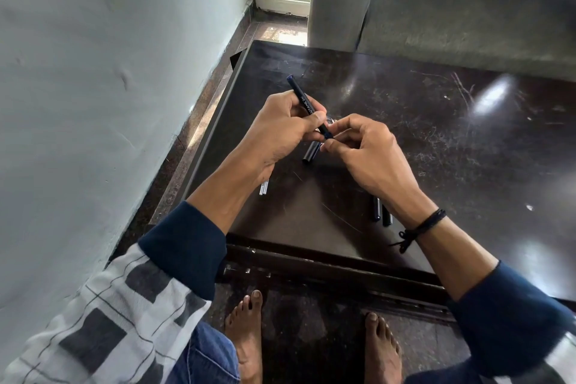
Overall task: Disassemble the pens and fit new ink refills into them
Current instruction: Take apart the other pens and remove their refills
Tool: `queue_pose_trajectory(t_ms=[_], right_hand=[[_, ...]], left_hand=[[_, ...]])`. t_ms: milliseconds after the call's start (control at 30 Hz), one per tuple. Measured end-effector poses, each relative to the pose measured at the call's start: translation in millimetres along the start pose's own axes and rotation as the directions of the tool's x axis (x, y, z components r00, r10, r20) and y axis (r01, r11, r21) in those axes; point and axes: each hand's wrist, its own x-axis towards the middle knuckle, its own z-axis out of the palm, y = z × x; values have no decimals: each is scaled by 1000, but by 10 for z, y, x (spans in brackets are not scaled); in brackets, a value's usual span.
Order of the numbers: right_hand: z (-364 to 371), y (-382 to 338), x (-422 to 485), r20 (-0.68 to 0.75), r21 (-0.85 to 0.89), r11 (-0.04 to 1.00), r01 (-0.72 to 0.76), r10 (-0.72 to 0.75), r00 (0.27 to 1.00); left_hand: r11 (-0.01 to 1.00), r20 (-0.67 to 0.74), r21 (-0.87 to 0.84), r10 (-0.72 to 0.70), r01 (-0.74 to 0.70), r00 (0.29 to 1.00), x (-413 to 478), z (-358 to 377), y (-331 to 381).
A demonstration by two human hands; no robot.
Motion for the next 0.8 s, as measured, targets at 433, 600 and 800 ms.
queue_pose_trajectory(t_ms=[433, 600, 800], right_hand=[[0, -39, -25, -26, -14, 999, 31, -31, 999], [-5, -38, -29, -28, -16, 999, 30, -31, 999], [3, -25, -25, -35, -35, 999, 40, -41, 999]], left_hand=[[1000, 0, 22, 5, -5, 1000, -7, -1, 16], [1000, -1, 29, 5, -5, 1000, -4, 5, 11], [999, 4, 42, 13, -13, 1000, 10, 3, -5]])
